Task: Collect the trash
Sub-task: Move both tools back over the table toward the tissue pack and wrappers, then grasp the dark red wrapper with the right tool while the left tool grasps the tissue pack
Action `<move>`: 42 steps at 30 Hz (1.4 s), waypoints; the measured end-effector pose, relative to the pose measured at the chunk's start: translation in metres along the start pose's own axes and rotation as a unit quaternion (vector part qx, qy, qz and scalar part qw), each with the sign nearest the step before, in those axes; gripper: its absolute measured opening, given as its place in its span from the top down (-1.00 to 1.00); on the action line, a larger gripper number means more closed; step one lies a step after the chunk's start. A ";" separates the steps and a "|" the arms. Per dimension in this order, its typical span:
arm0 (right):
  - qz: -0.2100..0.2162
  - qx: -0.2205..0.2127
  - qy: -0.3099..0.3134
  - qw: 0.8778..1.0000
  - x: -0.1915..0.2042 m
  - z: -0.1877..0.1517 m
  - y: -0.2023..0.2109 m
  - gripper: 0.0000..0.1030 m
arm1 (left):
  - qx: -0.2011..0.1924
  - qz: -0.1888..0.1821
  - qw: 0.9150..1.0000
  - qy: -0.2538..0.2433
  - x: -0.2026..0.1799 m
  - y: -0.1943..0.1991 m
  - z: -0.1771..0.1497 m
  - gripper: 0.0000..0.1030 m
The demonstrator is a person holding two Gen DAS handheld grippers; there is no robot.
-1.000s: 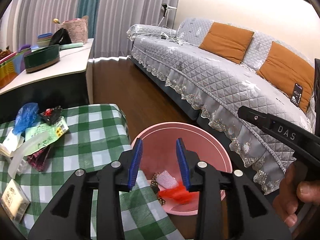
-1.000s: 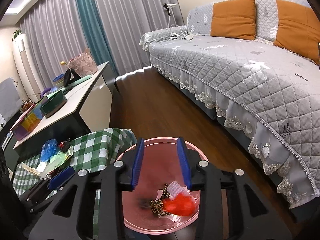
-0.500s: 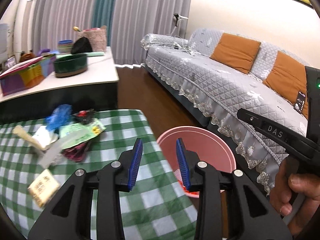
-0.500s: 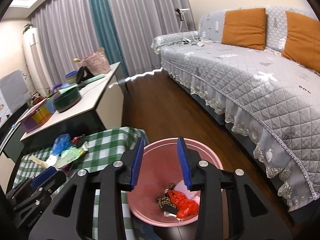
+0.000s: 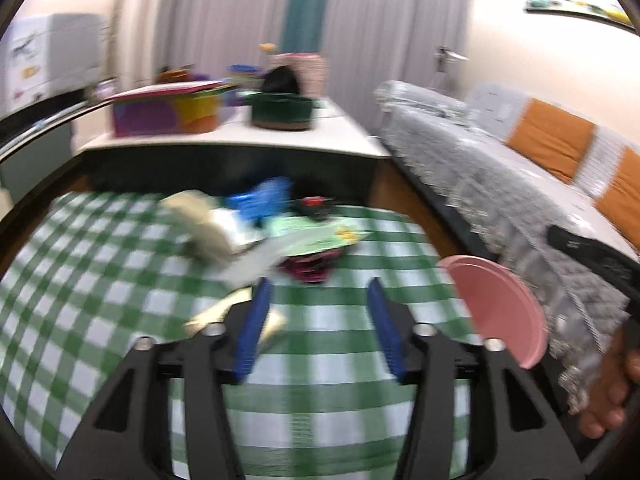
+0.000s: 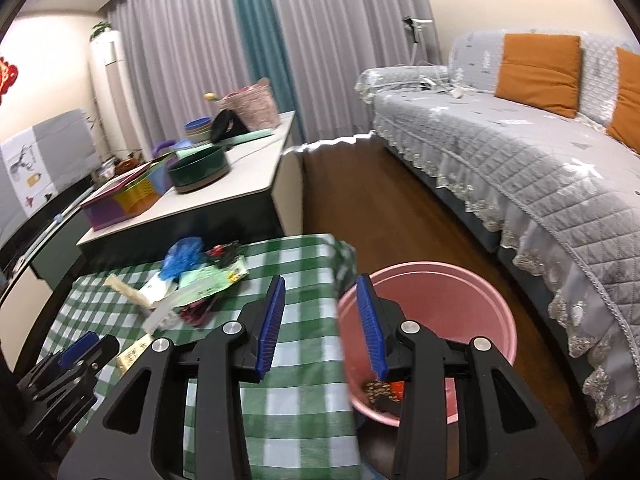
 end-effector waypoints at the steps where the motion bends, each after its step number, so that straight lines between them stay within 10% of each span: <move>1: 0.004 0.002 0.004 1.000 0.005 -0.001 -0.002 0.26 | 0.000 0.017 1.000 0.009 0.009 -0.002 -0.002 -0.35; 13: 0.036 0.024 0.028 0.999 0.042 -0.014 -0.030 0.26 | 0.044 0.076 0.994 0.063 0.035 -0.051 -0.015 -0.74; 25: 0.076 0.055 0.028 0.995 0.071 -0.023 -0.067 0.26 | 0.121 0.092 0.982 0.110 0.054 -0.090 -0.029 -0.72; 42: 0.129 0.109 0.035 0.985 0.134 -0.042 -0.134 0.26 | 0.105 0.106 0.980 0.129 0.077 -0.080 -0.020 -0.62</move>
Point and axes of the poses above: each gripper's, at about its wrist camera, not at the fingertips, and y roughly against the way its jaws point, x to its left, z to its top, the point moved 1 cm from there along -y, roughly the way its jaws point, and after that the axes turned 4 degrees about -z, right-handed, at the moved point
